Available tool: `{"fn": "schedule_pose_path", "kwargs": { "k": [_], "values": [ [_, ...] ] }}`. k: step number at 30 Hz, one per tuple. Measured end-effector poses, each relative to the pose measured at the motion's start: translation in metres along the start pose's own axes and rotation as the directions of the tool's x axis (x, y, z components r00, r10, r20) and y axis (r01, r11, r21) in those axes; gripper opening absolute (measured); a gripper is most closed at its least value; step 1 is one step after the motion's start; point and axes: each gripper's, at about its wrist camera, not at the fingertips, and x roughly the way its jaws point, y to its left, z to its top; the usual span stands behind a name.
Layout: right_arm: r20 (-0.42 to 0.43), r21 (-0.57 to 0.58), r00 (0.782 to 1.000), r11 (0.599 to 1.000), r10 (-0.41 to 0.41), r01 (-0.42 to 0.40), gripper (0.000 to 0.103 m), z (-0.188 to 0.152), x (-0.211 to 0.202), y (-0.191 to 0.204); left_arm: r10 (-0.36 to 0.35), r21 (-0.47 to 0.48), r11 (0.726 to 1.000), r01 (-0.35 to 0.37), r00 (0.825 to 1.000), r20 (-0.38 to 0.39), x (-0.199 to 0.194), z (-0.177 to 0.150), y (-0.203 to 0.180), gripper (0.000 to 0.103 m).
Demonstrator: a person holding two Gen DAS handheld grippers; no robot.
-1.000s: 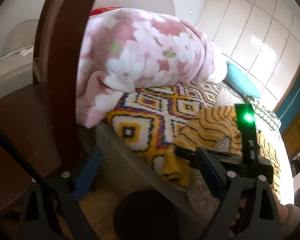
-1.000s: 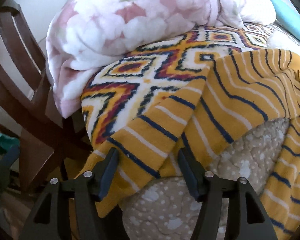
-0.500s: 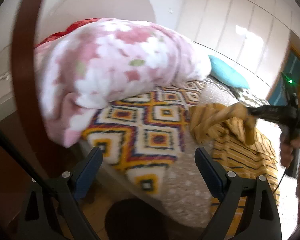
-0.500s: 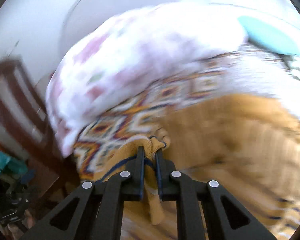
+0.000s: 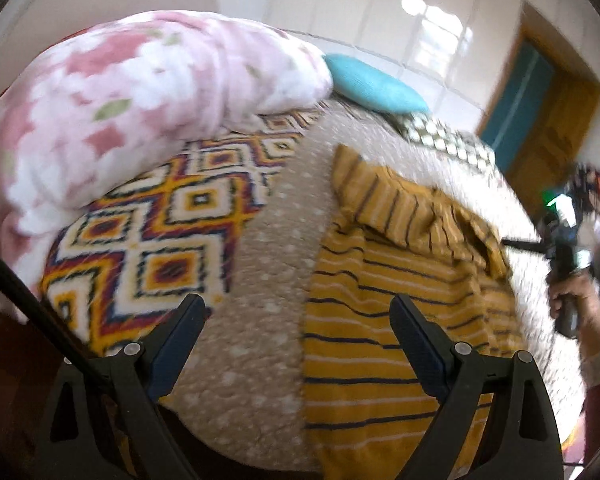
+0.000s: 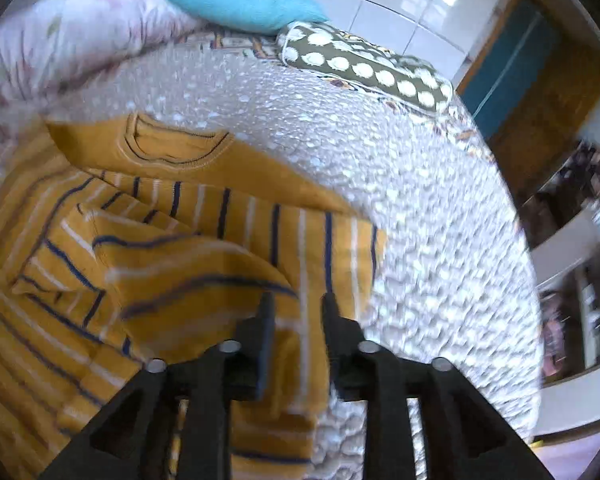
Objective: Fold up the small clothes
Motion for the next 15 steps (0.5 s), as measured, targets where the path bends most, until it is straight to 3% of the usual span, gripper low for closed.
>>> {"fn": "schedule_pose_path", "kwargs": {
  "k": [4,6,10,15],
  "values": [
    [0.064,0.096,0.99,0.987,0.124,-0.13,0.043,-0.018,-0.025,-0.028,-0.026,0.052,0.998,0.029,0.998,-0.063,0.03,0.007,-0.02,0.092],
    [0.089,0.129,0.974,0.967,0.21,-0.22,0.045,-0.028,-0.033,-0.031,-0.062,0.042,0.997,0.066,0.993,-0.097,0.046,0.012,-0.027,0.092],
    [0.103,0.102,0.945,0.942,0.309,-0.319,0.065,-0.043,-0.036,-0.005,-0.139,-0.038,0.99,0.135,0.978,-0.157,0.077,0.022,-0.039,0.092],
    [0.074,-0.063,0.976,0.978,0.206,-0.201,0.071,-0.054,-0.015,0.041,-0.175,-0.085,0.983,0.162,0.969,-0.174,0.092,0.018,-0.053,0.092]
  ]
}}
